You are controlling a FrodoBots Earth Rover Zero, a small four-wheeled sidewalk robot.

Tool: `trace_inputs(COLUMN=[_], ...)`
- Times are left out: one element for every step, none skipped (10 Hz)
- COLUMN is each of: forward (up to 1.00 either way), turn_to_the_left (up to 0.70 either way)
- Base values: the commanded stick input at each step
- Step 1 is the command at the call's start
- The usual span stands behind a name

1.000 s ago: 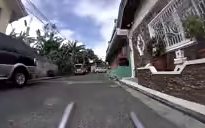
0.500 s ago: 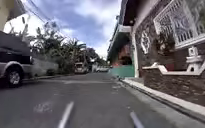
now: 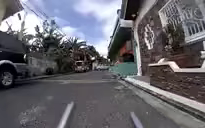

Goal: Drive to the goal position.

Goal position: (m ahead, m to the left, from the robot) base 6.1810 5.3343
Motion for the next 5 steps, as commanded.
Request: trace_inputs(forward=[0.85, 0.85, 0.85, 0.85, 0.85], turn_to_the_left=[0.0, 0.0, 0.0, 0.0, 0.0])
